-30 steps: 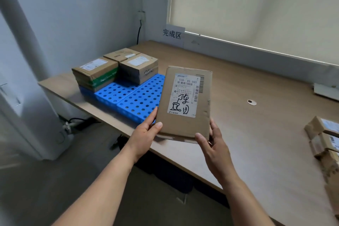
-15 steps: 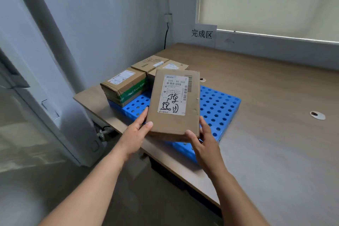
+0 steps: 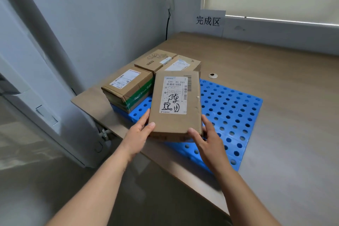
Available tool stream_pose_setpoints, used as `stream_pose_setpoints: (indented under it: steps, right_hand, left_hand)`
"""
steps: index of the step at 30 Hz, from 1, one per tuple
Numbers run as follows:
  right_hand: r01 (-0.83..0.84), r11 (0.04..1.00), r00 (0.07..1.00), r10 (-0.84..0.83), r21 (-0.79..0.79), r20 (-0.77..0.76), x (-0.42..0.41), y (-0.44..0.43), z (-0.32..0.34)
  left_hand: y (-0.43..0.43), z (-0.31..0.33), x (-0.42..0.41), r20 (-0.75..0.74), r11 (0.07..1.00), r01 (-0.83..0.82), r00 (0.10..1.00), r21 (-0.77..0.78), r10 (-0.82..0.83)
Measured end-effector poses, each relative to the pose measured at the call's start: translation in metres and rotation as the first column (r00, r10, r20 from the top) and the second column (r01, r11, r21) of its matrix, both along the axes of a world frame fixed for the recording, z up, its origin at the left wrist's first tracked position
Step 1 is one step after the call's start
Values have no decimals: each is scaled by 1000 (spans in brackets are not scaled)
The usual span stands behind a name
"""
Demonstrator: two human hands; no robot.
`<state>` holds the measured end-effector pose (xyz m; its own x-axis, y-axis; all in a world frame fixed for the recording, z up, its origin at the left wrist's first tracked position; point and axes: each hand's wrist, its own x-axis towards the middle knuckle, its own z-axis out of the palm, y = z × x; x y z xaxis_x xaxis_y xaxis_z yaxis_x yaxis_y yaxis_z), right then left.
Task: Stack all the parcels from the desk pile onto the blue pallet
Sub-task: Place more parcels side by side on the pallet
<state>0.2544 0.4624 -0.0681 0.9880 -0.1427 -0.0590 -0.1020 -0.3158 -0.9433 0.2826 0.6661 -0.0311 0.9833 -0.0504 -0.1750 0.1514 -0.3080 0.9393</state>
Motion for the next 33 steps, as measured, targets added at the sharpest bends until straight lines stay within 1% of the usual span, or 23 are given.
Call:
stream_pose_setpoints:
  steps: [3, 9, 13, 15, 17, 19, 20, 22, 24, 26, 28, 31, 32, 33]
  right_hand:
    - [81, 997, 996, -81, 7, -26, 4, 14, -4]
    - [209, 976, 972, -214, -54, -93, 8, 58, -11]
    - [280, 959, 950, -283, -39, -133, 16, 98, -18]
    - [319, 947, 933, -320, -34, -162, 20, 114, -21]
    - [364, 930, 914, -367, -48, -170, 24, 129, -23]
    - [410, 910, 896, -415, -62, -158, 28, 140, -23]
    - [431, 900, 887, -435, -61, -158, 31, 144, -23]
    - [463, 885, 869, -463, -44, -173, 37, 153, -23]
    - [486, 873, 857, -484, -32, -179, 45, 160, -23]
    - [494, 868, 852, -492, -36, -180, 53, 167, -22]
    - [495, 868, 850, -493, -42, -184, 61, 173, -20]
    - [493, 868, 848, -496, -66, -186, 74, 180, -20]
    - [489, 869, 850, -493, -73, -185, 77, 182, -21]
    - [484, 872, 853, -490, -77, -183, 80, 184, -20]
  left_hand:
    - [13, -3, 18, -16, 996, 81, 997, 29, -81]
    - [58, -19, 53, -84, 974, 221, 973, 42, -216]
    - [90, -27, 77, -126, 952, 304, 947, 42, -297]
    - [101, -32, 90, -155, 930, 362, 924, 66, -349]
    - [111, -33, 102, -173, 880, 450, 889, 153, -425]
    - [120, -29, 114, -156, 789, 535, 844, 303, -513]
    - [124, -23, 120, -121, 747, 547, 829, 378, -546]
    - [132, -10, 134, 5, 716, 484, 827, 503, -562]
    - [140, 3, 151, 146, 727, 366, 832, 581, -535]
    - [147, 9, 170, 222, 699, 291, 809, 653, -544]
    - [152, 8, 187, 202, 611, 265, 784, 746, -587]
    - [159, -1, 209, 89, 437, 257, 772, 862, -629]
    - [161, -5, 213, 61, 398, 263, 766, 879, -640]
    - [163, -8, 217, 42, 383, 276, 763, 882, -645]
